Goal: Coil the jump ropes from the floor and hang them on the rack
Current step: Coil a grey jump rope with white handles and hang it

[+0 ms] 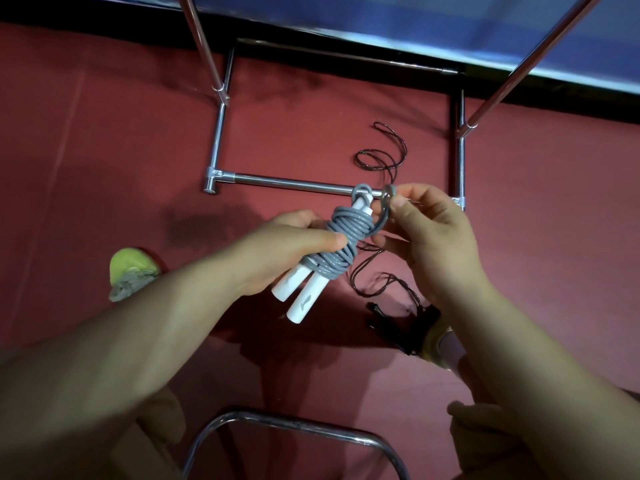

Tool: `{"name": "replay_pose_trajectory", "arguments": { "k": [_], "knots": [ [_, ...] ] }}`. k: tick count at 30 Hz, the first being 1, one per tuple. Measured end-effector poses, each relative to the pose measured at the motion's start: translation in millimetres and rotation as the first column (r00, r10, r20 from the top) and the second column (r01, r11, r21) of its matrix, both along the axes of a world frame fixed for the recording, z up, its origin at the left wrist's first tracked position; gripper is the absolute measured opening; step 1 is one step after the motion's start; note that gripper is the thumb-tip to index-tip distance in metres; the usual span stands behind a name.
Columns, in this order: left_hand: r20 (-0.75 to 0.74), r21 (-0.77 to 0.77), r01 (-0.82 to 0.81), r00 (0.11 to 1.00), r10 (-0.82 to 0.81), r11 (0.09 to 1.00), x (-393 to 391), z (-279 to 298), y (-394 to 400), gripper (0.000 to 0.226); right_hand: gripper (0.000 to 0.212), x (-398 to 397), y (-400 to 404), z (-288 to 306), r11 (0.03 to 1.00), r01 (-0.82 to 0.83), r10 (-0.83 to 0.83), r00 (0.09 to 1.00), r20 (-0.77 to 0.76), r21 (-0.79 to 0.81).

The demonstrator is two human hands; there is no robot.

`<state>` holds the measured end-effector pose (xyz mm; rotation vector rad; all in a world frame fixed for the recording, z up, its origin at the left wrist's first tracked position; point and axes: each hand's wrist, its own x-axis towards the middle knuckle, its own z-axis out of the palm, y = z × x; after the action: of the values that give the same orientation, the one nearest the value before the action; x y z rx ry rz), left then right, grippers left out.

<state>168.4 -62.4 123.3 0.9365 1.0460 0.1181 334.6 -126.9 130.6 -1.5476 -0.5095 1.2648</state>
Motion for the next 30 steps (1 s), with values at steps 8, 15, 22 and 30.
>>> {"name": "replay_pose_trajectory", "arguments": {
  "k": [8, 15, 22, 30],
  "knots": [
    [0.005, -0.121, 0.044, 0.999, -0.044, 0.992, 0.4, 1.4, -0.8, 0.030, 0.008, -3.3, -3.3, -1.3, 0.974, -0.212, 0.225, 0.944, 0.243, -0.076],
    [0.077, -0.101, 0.085, 0.994, -0.078, 0.991, 1.5, -0.4, -6.4, 0.057, 0.023, -8.0, -7.0, -4.7, 0.966, -0.232, 0.256, 0.922, 0.291, -0.114],
    [0.058, -0.149, 0.010, 0.998, -0.001, 0.989, 6.0, 12.7, -9.3, 0.040, 0.022, -14.5, -4.6, -3.3, 0.979, -0.144, 0.150, 0.988, 0.035, -0.145],
    [-0.007, -0.136, -0.079, 0.997, 0.079, 0.988, 6.2, 8.7, -6.6, 0.010, 0.020, -16.1, -6.7, -6.1, 0.978, -0.115, 0.122, 0.992, 0.026, -0.176]
  ]
}}
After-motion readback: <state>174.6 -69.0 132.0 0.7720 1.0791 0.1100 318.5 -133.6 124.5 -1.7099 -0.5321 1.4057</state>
